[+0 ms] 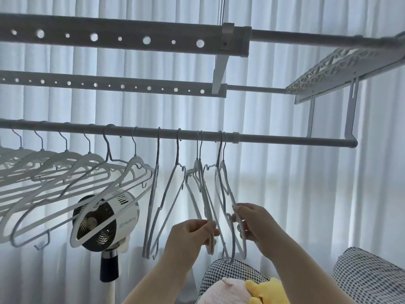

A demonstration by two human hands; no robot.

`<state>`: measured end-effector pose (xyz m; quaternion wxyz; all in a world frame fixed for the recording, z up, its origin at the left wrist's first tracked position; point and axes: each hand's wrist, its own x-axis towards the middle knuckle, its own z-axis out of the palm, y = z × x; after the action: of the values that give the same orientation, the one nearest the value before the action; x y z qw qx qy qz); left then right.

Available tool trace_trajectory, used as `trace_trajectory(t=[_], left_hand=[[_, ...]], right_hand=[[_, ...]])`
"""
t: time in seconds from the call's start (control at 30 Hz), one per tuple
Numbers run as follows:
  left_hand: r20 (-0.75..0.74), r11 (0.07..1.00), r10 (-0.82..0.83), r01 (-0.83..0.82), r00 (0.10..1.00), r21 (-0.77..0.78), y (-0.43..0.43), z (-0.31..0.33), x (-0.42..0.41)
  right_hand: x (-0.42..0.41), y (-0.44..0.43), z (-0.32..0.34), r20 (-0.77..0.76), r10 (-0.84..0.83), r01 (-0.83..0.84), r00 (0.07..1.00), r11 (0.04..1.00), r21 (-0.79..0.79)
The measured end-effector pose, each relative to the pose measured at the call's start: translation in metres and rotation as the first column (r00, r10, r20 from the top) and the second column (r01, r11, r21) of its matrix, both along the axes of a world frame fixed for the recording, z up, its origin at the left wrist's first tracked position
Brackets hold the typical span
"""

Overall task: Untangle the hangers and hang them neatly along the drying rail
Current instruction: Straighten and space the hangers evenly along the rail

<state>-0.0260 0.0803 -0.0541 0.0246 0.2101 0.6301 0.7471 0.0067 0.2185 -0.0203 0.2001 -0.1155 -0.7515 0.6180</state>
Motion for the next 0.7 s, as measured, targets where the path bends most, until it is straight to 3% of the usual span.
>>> trace_trajectory(t=[0.27, 0.5, 0.53, 0.6, 0.7], left_hand=[[-0.009, 1.0, -0.001, 0.001, 1.0, -0.012, -0.007, 0.004, 0.004], [0.027, 0.999, 0.002, -0.003, 1.0, 0.032, -0.005, 0.007, 0.009], [0.029, 0.999, 0.005, -0.006, 1.0, 0.031, -0.005, 0.006, 0.01], [0.032, 0.999, 0.01, -0.011, 0.999, 0.031, -0.005, 0.005, 0.009], [0.038, 0.999, 0.019, -0.021, 0.999, 0.033, -0.007, 0.006, 0.01]], right_hand=[[0.002, 0.003, 0.005, -0.084, -0.057, 0.048, 0.995, 0.993, -0.11], [0.006, 0.012, 0.001, -0.089, -0.1, 0.095, 0.991, 0.994, -0.06], [0.007, 0.011, 0.001, -0.092, -0.117, 0.116, 0.989, 0.993, -0.015], [0.008, 0.011, -0.003, -0.144, -0.234, 0.264, 0.961, 0.934, 0.243], [0.02, 0.002, 0.001, -0.347, -0.322, 0.47, 0.881, 0.682, 0.56]])
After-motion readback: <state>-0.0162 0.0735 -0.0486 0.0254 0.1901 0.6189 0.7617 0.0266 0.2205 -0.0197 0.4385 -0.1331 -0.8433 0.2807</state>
